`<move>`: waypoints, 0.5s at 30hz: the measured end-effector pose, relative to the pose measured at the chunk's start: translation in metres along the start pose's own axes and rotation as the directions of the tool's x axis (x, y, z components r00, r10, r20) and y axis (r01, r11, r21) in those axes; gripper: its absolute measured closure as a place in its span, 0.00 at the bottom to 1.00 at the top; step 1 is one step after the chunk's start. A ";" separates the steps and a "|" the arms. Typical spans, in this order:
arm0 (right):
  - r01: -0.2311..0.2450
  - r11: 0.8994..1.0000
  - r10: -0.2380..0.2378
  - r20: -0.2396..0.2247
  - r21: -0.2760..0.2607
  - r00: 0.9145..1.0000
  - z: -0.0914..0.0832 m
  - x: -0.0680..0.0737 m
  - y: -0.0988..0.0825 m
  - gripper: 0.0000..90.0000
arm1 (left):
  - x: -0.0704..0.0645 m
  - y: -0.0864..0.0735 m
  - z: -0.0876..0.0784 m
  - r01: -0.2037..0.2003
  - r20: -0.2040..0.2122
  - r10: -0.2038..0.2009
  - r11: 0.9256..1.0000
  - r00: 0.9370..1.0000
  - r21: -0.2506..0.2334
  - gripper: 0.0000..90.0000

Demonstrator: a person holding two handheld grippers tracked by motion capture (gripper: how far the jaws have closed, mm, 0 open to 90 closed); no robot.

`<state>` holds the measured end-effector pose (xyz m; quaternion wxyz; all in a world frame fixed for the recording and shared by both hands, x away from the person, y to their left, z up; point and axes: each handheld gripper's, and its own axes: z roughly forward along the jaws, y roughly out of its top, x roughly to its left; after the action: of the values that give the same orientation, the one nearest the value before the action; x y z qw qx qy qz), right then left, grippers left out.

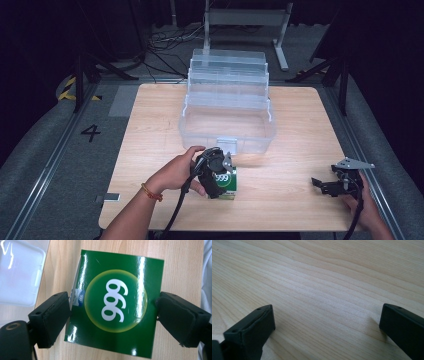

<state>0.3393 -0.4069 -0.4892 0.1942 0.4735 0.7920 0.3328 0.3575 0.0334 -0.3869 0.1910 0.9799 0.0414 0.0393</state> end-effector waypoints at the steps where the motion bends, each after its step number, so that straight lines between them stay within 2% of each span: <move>1: 0.000 1.000 0.000 0.000 0.000 1.000 0.000 0.000 0.000 0.00 | 0.001 0.001 -0.001 -0.009 0.009 0.009 1.000 1.000 -0.010 0.17; 3: 0.000 1.000 0.000 0.000 0.000 1.000 0.000 0.000 0.000 0.00 | 0.001 0.004 -0.003 -0.045 -0.010 0.045 0.999 0.999 -0.010 0.16; 7: 0.001 1.000 -0.001 0.000 0.000 1.000 0.000 0.000 0.000 0.00 | 0.003 0.007 0.004 -0.062 0.004 0.062 0.998 0.998 0.029 0.16; 9: 0.000 1.000 0.000 0.000 0.000 1.000 0.000 0.000 0.000 0.00 | 0.004 0.009 0.006 -0.070 -0.006 0.071 0.997 0.997 0.026 0.14; 11: 0.001 1.000 -0.001 0.000 0.000 1.000 0.000 0.000 0.000 0.00 | 0.008 0.009 0.007 -0.039 -0.027 0.039 0.999 0.999 0.017 0.15; 12: 0.001 1.000 -0.001 0.000 0.000 1.000 0.000 0.000 0.000 0.00 | 0.008 0.009 0.007 -0.039 -0.027 0.039 0.999 0.999 0.017 0.14; 13: 0.001 1.000 -0.001 0.000 0.000 1.000 0.000 0.000 0.000 0.00 | 0.011 0.007 0.008 -0.016 -0.017 0.016 1.000 1.000 -0.002 0.14; 15: 0.001 1.000 -0.001 0.000 0.000 1.000 0.000 0.000 0.000 0.00 | 0.013 0.007 0.006 -0.024 -0.013 0.024 1.000 1.000 -0.001 0.16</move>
<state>0.3394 -0.4070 -0.4892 0.1943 0.4732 0.7922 0.3328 0.3710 0.0257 -0.3888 0.1909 0.9800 0.0308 0.0478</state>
